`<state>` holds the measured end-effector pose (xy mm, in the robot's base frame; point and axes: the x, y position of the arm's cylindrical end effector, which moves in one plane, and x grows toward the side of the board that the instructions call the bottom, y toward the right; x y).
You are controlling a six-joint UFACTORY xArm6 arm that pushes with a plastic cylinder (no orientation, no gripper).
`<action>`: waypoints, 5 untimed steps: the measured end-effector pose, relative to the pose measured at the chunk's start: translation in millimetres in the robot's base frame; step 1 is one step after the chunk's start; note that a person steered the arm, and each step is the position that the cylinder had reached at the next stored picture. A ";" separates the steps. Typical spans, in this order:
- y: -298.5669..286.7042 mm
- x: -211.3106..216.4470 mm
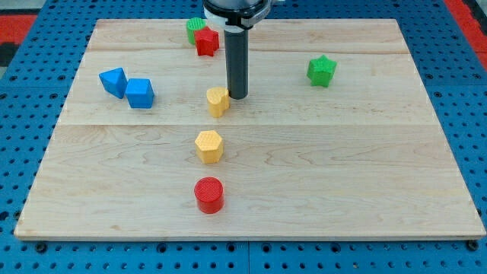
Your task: Put the green star at the top right side the heart
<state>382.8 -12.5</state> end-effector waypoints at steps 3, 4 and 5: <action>138.1 -1.0; 189.2 -23.4; 181.1 -55.5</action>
<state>327.4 168.7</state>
